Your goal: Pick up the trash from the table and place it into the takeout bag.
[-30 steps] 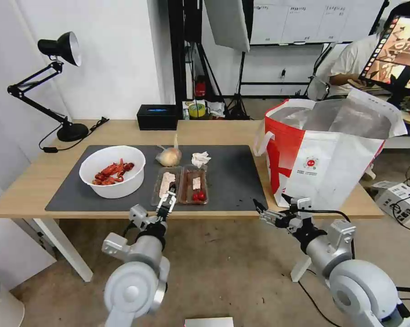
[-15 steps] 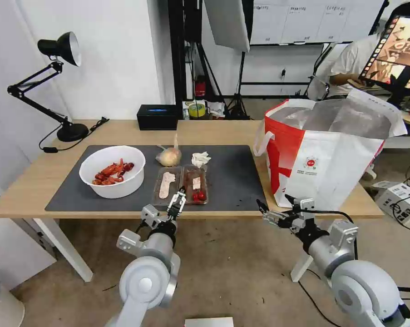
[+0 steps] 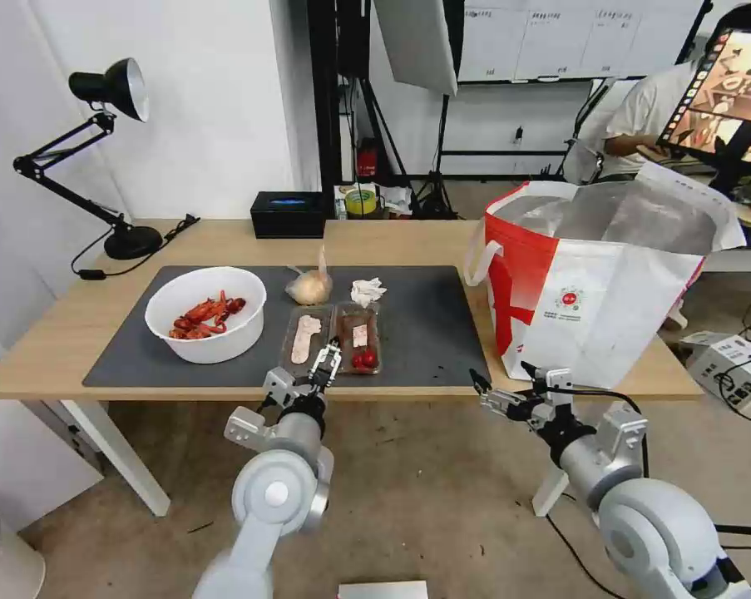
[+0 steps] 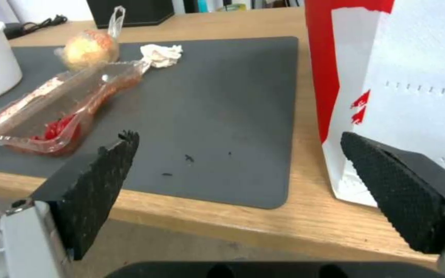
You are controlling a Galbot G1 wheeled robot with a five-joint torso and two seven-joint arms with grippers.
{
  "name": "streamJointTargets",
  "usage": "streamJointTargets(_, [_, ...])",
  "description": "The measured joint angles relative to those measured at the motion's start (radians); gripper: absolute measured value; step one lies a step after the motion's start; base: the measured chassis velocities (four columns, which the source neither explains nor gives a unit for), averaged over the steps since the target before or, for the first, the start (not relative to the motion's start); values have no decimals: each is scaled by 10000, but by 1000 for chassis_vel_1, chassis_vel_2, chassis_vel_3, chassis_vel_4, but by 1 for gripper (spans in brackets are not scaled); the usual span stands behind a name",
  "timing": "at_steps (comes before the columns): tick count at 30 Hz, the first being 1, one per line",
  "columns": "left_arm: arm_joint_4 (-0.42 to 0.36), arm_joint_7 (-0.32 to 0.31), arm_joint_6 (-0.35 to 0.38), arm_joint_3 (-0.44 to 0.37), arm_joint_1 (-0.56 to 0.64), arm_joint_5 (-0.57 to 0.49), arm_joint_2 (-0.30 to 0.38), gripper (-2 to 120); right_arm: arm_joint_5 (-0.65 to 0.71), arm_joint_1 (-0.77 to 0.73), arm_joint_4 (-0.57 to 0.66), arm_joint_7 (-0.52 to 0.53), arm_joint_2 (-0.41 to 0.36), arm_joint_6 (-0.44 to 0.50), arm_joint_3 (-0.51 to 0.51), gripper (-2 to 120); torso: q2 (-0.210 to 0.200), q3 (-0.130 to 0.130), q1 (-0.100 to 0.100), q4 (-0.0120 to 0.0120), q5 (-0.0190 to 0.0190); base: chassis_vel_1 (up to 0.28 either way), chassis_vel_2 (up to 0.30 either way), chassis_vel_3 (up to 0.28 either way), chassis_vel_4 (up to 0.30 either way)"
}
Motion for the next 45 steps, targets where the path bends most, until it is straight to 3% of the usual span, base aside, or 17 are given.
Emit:
streamJointTargets(22, [471, 32, -300, -532, -480, -484, 185, 100, -265, 95, -269, -40, 338, 146, -354, 100, 1, 2, 0, 2, -1, 0, 0, 0, 0])
streamJointTargets(30, [-10, 408, -335, -616, -186, -500, 182, 100, -290, -32, -165, -49, 340, 156, -311, 100, 0, 1, 0, 2, -1, 0, 0, 0, 0])
streamJointTargets(45, [-497, 1932, -531, -629, -118, -472, 423, 100, -370, -431, 106, -102, 389, 238, -153, 100, 0, 0, 0, 1, 0, 0, 0, 0, 0])
